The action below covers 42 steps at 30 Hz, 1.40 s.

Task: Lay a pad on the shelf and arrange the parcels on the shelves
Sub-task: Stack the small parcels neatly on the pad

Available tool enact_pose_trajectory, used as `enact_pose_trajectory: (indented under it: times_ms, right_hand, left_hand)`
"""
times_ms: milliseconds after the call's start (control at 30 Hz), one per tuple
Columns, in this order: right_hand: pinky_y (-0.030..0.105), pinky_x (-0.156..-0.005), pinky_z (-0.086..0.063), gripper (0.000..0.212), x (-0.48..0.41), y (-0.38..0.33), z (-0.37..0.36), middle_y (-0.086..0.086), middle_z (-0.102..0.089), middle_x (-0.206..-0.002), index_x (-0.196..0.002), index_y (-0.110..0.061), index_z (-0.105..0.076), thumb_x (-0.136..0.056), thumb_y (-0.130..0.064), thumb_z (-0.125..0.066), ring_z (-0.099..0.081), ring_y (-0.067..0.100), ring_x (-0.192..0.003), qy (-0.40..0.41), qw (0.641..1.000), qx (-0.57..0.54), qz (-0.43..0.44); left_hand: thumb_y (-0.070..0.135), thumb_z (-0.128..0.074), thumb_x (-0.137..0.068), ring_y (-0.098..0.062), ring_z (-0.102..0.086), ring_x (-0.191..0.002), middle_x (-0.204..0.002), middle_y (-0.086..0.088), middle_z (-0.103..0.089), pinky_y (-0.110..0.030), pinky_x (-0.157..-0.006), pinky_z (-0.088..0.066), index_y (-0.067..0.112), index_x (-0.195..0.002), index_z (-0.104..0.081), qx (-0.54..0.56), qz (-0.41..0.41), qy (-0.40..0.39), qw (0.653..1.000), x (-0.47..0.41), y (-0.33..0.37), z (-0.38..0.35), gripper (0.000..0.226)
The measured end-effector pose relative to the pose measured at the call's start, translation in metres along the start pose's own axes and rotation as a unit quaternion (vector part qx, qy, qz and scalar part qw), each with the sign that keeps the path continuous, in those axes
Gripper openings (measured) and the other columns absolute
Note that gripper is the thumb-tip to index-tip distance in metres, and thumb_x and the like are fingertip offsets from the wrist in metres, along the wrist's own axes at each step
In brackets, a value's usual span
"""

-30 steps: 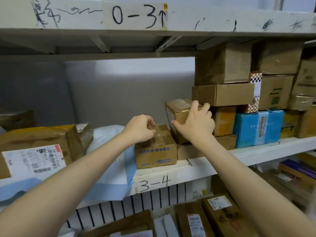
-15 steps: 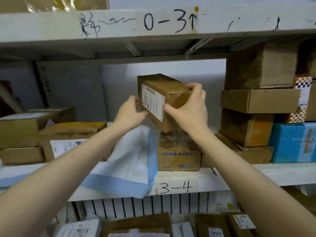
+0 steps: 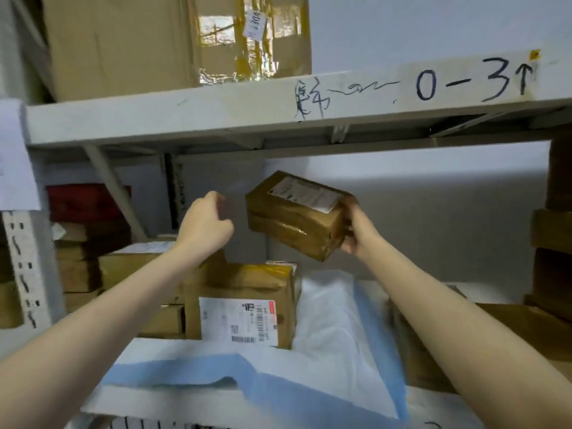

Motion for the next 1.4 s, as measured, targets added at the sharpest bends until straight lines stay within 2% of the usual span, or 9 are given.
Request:
enact_pose_trajectory:
  times_ms: [133,233,367,533,600,833,933,1267,1400]
  right_hand:
    - [0.024,-0.039,-0.051,0.037,-0.014,0.030,-0.035,0.009,-0.060,-0.070,-0.085,-0.010,-0.058,-0.088,-0.046,-0.060,-0.061,0.020,-0.057,-0.015,0.994,0.091,-0.056]
    - [0.032,-0.049,-0.054,0.047,-0.020,0.053,-0.047,0.011,-0.057,-0.083,-0.093,-0.009,-0.057,-0.081,-0.055,-0.063,-0.060,0.024,-0.066,-0.013,0.985,0.150,-0.089]
    - [0.027,-0.038,-0.052,0.045,-0.021,0.074,-0.064,0.009,-0.054,-0.075,-0.087,-0.006,-0.056,-0.085,-0.051,-0.060,-0.058,0.021,-0.061,-0.032,0.972,0.199,-0.123]
    - [0.039,-0.084,-0.044,0.069,-0.031,0.075,-0.058,0.009,-0.056,-0.110,-0.120,-0.012,-0.053,-0.083,-0.071,-0.048,-0.053,0.027,-0.103,0.004,0.945,0.313,-0.089]
    - [0.042,-0.089,-0.042,0.072,-0.030,0.074,-0.058,0.009,-0.051,-0.127,-0.131,-0.016,-0.048,-0.083,-0.069,-0.049,-0.051,0.029,-0.112,0.003,0.950,0.304,-0.077]
    - [0.028,-0.065,-0.040,0.018,-0.018,0.044,-0.060,0.003,-0.056,-0.082,-0.098,-0.013,-0.057,-0.097,-0.030,-0.049,-0.055,0.015,-0.071,0.025,0.961,0.268,0.064]
    - [0.028,-0.068,-0.041,0.013,-0.008,0.047,-0.059,0.005,-0.061,-0.084,-0.088,-0.014,-0.061,-0.092,-0.024,-0.055,-0.055,0.015,-0.070,-0.008,0.946,0.319,0.060]
    - [0.014,-0.049,-0.042,0.033,0.036,-0.031,0.029,0.000,-0.061,-0.063,-0.065,-0.014,-0.060,-0.097,-0.022,-0.053,-0.054,0.008,-0.056,0.073,0.881,0.432,0.178]
    - [0.029,-0.073,-0.049,0.042,0.056,-0.050,0.078,0.007,-0.070,-0.067,-0.056,-0.013,-0.061,-0.094,-0.028,-0.056,-0.065,0.021,-0.068,0.120,0.827,0.510,0.202]
  left_hand:
    - [0.011,-0.052,-0.090,-0.032,-0.046,-0.121,-0.138,-0.016,-0.041,-0.038,-0.093,-0.044,0.009,-0.140,-0.037,-0.023,0.004,-0.012,1.000,-0.026,-0.021,-0.003,0.052]
    - [0.011,-0.048,-0.093,-0.033,-0.043,-0.125,-0.139,-0.017,-0.038,-0.038,-0.099,-0.040,0.009,-0.140,-0.037,-0.030,-0.004,-0.026,0.999,-0.034,-0.027,-0.011,0.048]
    - [0.021,-0.045,-0.096,-0.033,-0.043,-0.126,-0.138,-0.018,-0.043,-0.039,-0.099,-0.039,0.008,-0.137,-0.042,-0.058,-0.022,-0.047,0.997,-0.044,-0.034,-0.018,0.042]
    - [0.029,-0.049,-0.095,-0.027,-0.052,-0.115,-0.128,-0.009,-0.056,-0.032,-0.086,-0.043,0.013,-0.126,-0.055,-0.084,-0.062,-0.133,0.986,-0.044,-0.034,-0.042,0.035]
    - [0.028,-0.051,-0.095,-0.022,-0.055,-0.108,-0.122,-0.005,-0.060,-0.028,-0.081,-0.044,0.016,-0.121,-0.059,-0.093,-0.070,-0.176,0.977,-0.038,-0.034,-0.055,0.030]
    - [0.015,-0.054,-0.090,-0.017,-0.056,-0.097,-0.105,-0.002,-0.062,-0.026,-0.078,-0.044,0.017,-0.104,-0.065,-0.021,-0.146,-0.106,0.983,-0.024,0.002,-0.051,0.018]
    - [0.013,-0.054,-0.085,-0.020,-0.056,-0.093,-0.100,-0.001,-0.062,-0.028,-0.072,-0.042,0.020,-0.098,-0.064,-0.061,-0.163,-0.111,0.978,-0.014,0.016,-0.059,0.017]
    - [0.016,-0.055,-0.081,-0.031,-0.057,-0.096,-0.099,-0.008,-0.063,-0.037,-0.078,-0.050,0.015,-0.093,-0.061,-0.032,-0.229,-0.088,0.969,0.018,0.103,-0.076,0.014]
    - [0.014,-0.055,-0.080,-0.026,-0.059,-0.096,-0.098,-0.004,-0.066,-0.030,-0.077,-0.045,0.017,-0.093,-0.064,0.020,-0.241,-0.104,0.965,0.037,0.138,-0.092,0.016]
Point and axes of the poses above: each hand's wrist, its own x-axis away from the middle knuckle, its own z-axis out of the back of the hand, y = z × x, the point moved 10 cm from there along -x, towards the middle knuckle
